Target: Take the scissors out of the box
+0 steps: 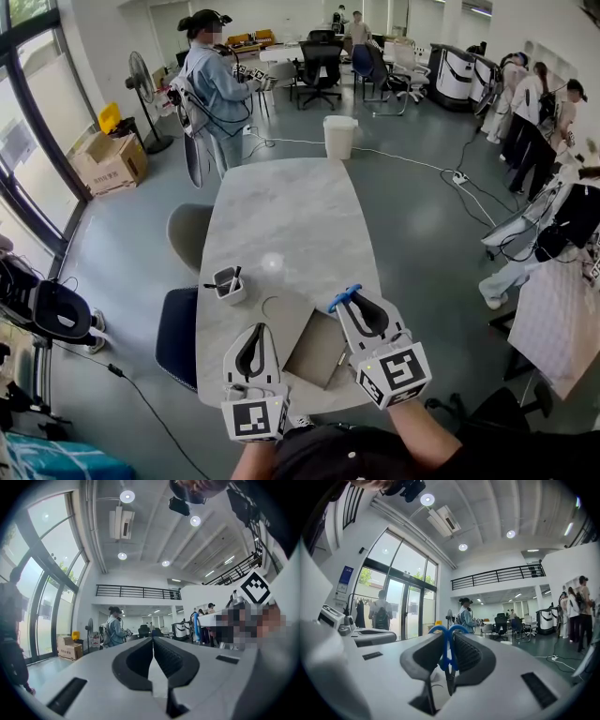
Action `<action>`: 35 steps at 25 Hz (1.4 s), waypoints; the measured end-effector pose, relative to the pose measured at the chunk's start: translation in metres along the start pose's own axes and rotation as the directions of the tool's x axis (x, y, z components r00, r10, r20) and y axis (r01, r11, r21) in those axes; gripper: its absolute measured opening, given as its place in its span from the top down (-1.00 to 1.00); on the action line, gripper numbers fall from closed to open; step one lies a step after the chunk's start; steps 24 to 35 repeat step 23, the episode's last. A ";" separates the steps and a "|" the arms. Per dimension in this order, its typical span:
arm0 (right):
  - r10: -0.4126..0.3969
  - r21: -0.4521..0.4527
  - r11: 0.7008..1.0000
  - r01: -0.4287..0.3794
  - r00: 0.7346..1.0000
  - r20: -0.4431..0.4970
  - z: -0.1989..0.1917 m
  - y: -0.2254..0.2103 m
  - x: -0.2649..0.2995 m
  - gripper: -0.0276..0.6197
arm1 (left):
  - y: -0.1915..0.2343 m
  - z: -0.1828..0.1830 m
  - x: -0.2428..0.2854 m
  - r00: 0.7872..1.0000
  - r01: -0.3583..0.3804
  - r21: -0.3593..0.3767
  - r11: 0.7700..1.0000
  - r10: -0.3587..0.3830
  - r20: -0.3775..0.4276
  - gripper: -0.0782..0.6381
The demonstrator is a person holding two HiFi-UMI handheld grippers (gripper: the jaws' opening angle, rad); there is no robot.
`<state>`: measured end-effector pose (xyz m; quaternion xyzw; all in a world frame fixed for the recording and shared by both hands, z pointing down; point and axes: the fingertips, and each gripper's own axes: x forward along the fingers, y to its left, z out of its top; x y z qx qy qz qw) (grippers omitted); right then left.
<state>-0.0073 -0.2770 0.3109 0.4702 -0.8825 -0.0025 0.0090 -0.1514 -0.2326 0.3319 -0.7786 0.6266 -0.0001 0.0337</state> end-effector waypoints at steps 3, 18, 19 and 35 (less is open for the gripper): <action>0.003 0.004 1.000 -0.003 1.000 0.013 0.001 -0.001 0.000 0.70 | 0.000 0.000 0.001 1.000 -0.001 0.000 1.000 0.001 0.000 0.73; -0.021 0.018 1.000 0.020 0.999 0.032 0.005 0.000 -0.003 0.70 | 0.005 0.007 -0.004 1.000 -0.009 -0.012 1.000 0.009 -0.003 0.73; -0.019 0.017 1.000 0.018 0.999 0.033 0.005 0.002 -0.003 0.70 | 0.005 0.007 -0.005 1.000 -0.007 -0.008 1.000 0.007 -0.001 0.73; -0.013 0.018 1.000 0.013 0.999 0.030 0.003 0.010 -0.002 0.70 | 0.009 0.007 -0.009 1.000 -0.005 -0.002 1.000 0.005 0.001 0.73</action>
